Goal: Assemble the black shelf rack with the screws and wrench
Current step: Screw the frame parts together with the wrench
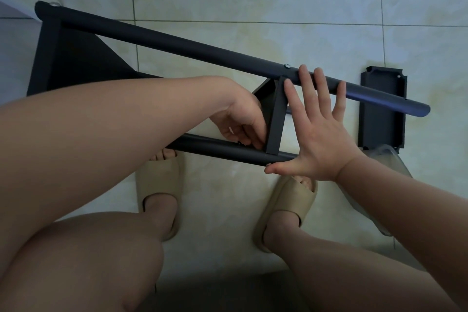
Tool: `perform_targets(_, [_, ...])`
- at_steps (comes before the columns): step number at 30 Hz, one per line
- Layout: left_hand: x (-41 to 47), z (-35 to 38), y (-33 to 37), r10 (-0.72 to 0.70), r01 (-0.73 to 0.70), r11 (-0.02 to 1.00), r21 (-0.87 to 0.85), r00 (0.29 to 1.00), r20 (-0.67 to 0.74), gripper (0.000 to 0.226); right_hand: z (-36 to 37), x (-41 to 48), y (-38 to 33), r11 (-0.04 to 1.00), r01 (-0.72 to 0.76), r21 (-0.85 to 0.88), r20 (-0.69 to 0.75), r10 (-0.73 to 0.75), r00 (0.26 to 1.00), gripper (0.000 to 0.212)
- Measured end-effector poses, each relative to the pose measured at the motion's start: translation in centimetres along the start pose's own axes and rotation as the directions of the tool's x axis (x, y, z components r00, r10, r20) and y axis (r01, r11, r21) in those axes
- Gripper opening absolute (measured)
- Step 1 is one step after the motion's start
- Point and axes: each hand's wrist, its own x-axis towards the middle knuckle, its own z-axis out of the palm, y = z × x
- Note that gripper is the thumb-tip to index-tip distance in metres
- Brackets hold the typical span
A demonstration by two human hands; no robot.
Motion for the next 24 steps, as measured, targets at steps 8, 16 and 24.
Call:
perform_targets(8, [0.12,-0.26,0.02,0.000,0.001,1.000,-0.017,1.000,0.028,0.008,-0.03,-0.02,-0.06,1.000,0.001,0.000,-0.006,-0.001,1.000,0.142])
perform_targets(16, [0.25,0.03,-0.07,0.010,-0.007,0.998,-0.064,0.999,0.041,0.009,0.04,-0.03,-0.09,1.000,0.000,-0.002,-0.003,0.000,1.000,0.143])
perform_targets(24, [0.06,-0.12,-0.17,0.016,-0.009,0.994,-0.107,0.998,0.061,0.012,0.02,0.01,-0.07,1.000,0.002,-0.004,-0.007,-0.002,1.000,0.143])
